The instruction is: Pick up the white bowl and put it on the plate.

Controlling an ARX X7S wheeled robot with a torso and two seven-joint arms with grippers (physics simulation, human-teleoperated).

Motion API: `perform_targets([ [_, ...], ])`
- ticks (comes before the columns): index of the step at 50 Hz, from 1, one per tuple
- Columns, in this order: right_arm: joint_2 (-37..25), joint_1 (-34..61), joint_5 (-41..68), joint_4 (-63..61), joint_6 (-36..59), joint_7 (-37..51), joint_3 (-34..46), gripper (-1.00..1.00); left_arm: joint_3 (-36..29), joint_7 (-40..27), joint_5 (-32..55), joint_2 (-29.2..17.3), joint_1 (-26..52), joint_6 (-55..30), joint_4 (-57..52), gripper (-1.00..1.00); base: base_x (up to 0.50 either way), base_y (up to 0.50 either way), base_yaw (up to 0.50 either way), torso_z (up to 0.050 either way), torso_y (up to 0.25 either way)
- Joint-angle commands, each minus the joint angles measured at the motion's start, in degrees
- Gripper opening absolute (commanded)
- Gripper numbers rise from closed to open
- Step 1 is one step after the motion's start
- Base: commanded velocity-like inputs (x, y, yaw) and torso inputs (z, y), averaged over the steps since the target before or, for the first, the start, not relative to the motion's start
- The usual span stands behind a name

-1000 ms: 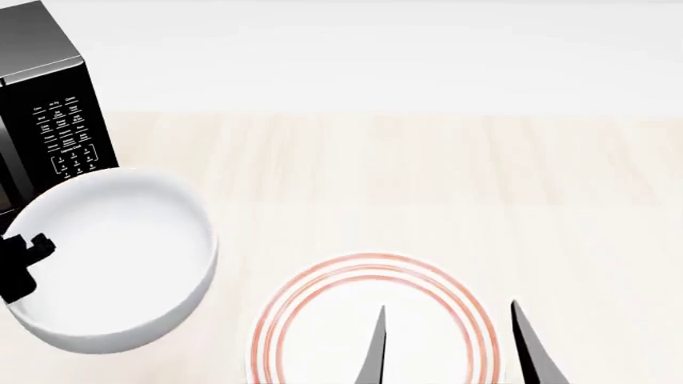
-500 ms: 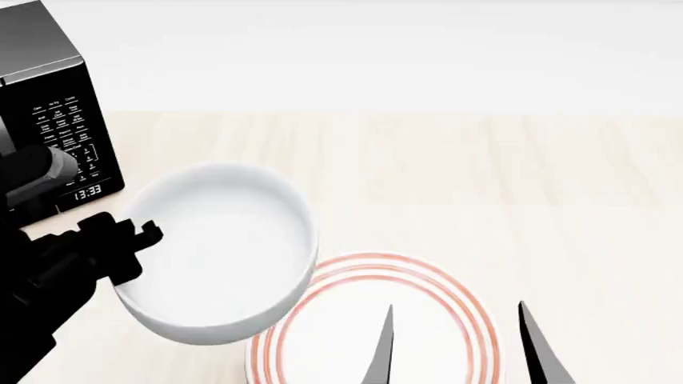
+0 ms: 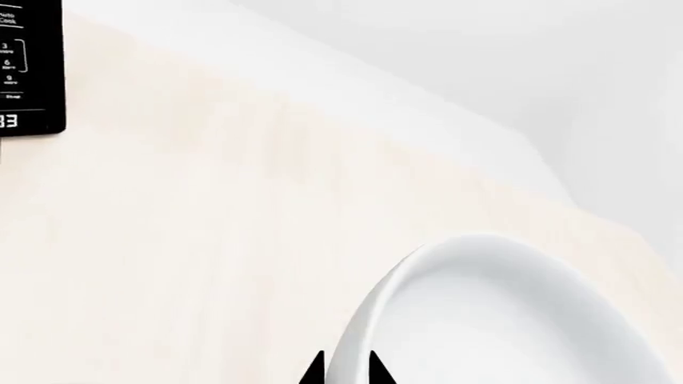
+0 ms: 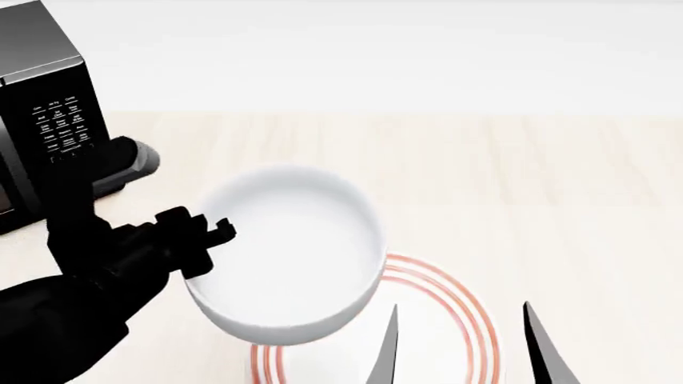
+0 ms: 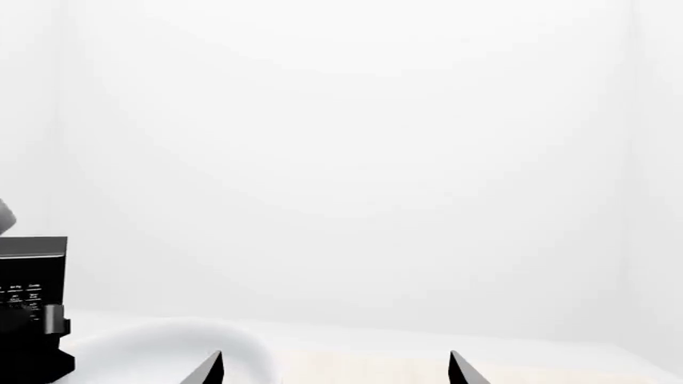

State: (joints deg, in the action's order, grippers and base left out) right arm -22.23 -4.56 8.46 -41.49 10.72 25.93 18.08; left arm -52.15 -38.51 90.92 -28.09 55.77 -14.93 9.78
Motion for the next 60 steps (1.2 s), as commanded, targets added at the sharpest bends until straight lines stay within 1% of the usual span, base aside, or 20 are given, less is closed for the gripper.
perform_targets([
  [1, -0.14, 0.04, 0.12, 0.25, -0.24, 0.14, 0.08, 1.0, -0.65, 2.25, -1.6, 3.89, 0.61, 0.38, 3.09, -1.0, 0.0, 0.0, 0.0, 0.0, 0.0],
  [14, -0.38, -0.07, 0.36, 0.31, -0.51, 0.37, -0.05, 1.0, -1.92, 2.99, -2.29, 7.21, 1.14, 0.07, 4.68, -1.0, 0.0, 0.0, 0.0, 0.0, 0.0],
  [27, -0.64, -0.19, 0.88, 0.29, -0.76, 0.61, -0.42, 1.0, -2.84, 5.03, -3.18, 9.94, 1.08, 0.51, 8.53, -1.0, 0.0, 0.0, 0.0, 0.0, 0.001],
  [40, -0.88, -0.1, 1.15, 0.34, -0.75, 0.79, -0.53, 1.0, -3.03, 6.97, -3.29, 11.73, 1.38, 0.79, 11.84, -1.0, 0.0, 0.0, 0.0, 0.0, 0.001],
  [51, -1.02, 0.03, 1.31, 0.72, -0.94, 0.86, -0.51, 1.0, -3.24, 9.76, -4.05, 13.87, 1.44, 1.98, 17.06, -1.0, 0.0, 0.0, 0.0, 0.0, 0.0],
  [60, -1.16, 0.0, 1.42, 0.68, -1.03, 1.03, -0.55, 1.0, -3.52, 10.88, -4.03, 15.0, 1.62, 1.88, 18.55, -1.0, 0.0, 0.0, 0.0, 0.0, 0.001],
])
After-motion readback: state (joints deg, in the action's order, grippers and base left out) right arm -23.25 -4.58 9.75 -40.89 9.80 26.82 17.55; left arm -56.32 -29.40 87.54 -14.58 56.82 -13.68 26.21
